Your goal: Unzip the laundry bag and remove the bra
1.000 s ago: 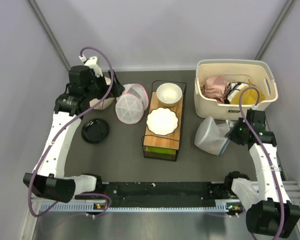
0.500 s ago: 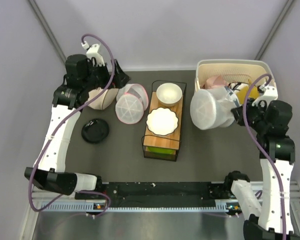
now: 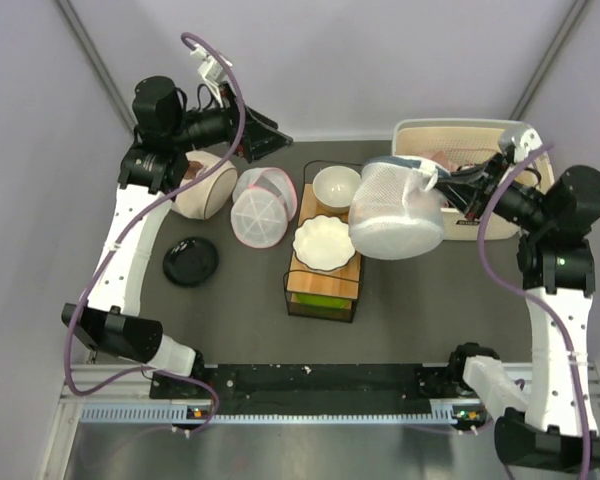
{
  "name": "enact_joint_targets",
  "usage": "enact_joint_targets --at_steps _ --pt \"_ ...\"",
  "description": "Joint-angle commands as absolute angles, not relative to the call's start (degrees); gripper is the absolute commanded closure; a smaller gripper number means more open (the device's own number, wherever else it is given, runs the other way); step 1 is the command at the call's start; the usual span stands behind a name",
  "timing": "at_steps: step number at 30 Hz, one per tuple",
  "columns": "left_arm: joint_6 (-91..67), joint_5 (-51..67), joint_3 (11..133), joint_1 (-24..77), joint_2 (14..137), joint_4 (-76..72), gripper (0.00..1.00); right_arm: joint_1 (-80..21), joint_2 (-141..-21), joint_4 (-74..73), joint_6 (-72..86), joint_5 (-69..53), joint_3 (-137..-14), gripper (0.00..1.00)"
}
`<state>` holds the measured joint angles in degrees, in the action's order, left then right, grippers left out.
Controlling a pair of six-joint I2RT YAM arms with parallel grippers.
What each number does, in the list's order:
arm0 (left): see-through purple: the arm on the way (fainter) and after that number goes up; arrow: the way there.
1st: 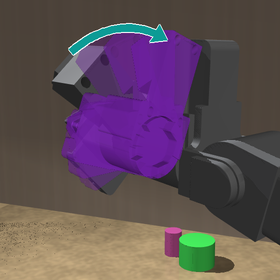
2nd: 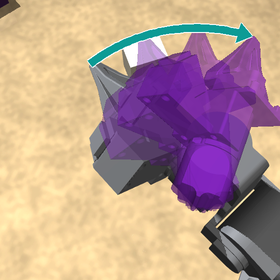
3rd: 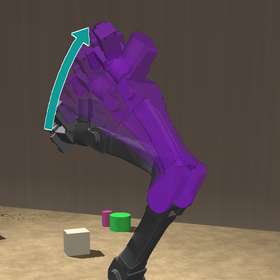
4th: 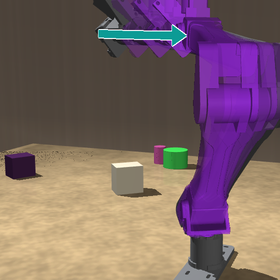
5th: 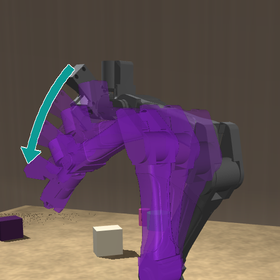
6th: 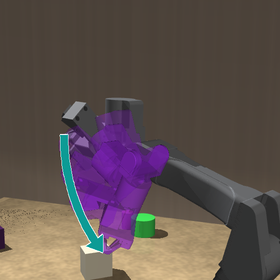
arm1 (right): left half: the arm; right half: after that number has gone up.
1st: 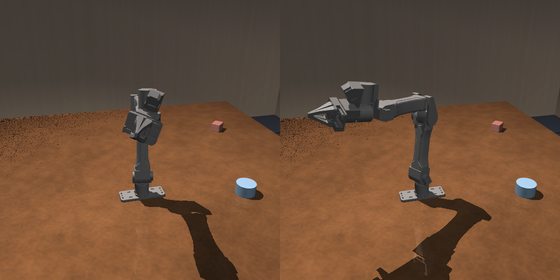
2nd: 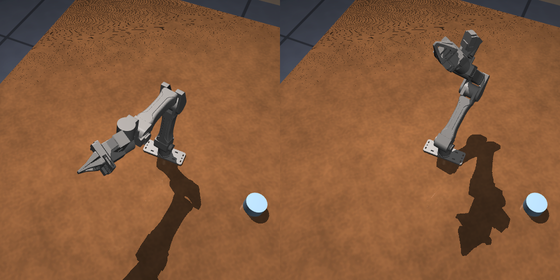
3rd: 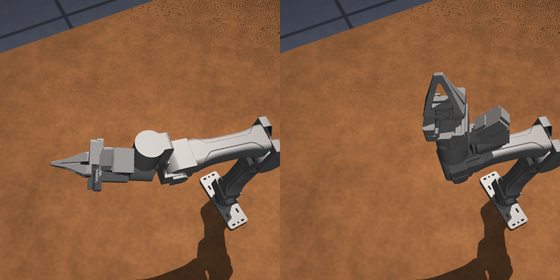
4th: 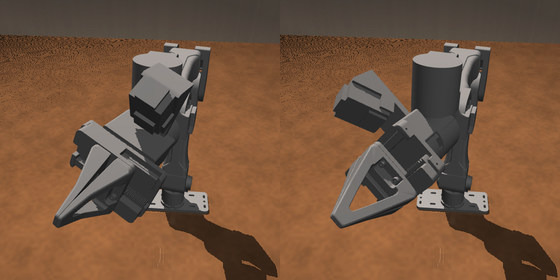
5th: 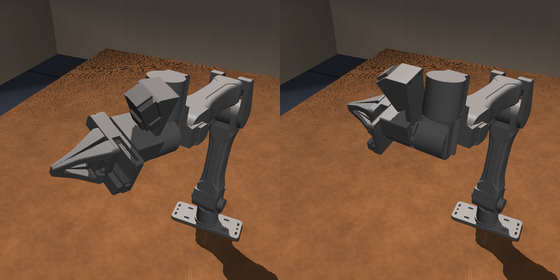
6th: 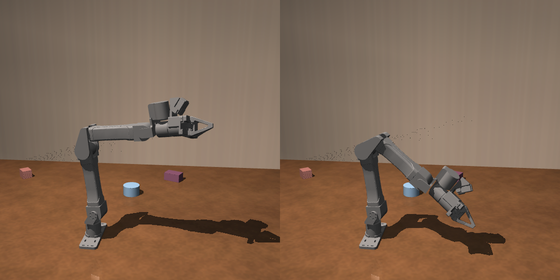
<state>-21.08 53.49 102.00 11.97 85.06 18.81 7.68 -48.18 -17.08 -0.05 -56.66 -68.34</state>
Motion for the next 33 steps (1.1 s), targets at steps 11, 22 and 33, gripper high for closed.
enact_joint_targets --at_steps 11,22,33 --pt "-13.7 62.3 119.1 23.9 90.8 21.3 0.04 -1.5 -57.7 -24.2 1.2 -65.8 -78.6 1.00" --pt "-10.4 54.6 126.4 35.7 99.5 27.8 0.04 -3.8 -56.4 -29.9 -3.5 -62.6 -77.6 1.00" --pt "-10.9 55.1 127.3 38.6 103.2 28.9 0.20 -4.3 -56.8 -31.5 -5.3 -60.9 -77.6 1.00"
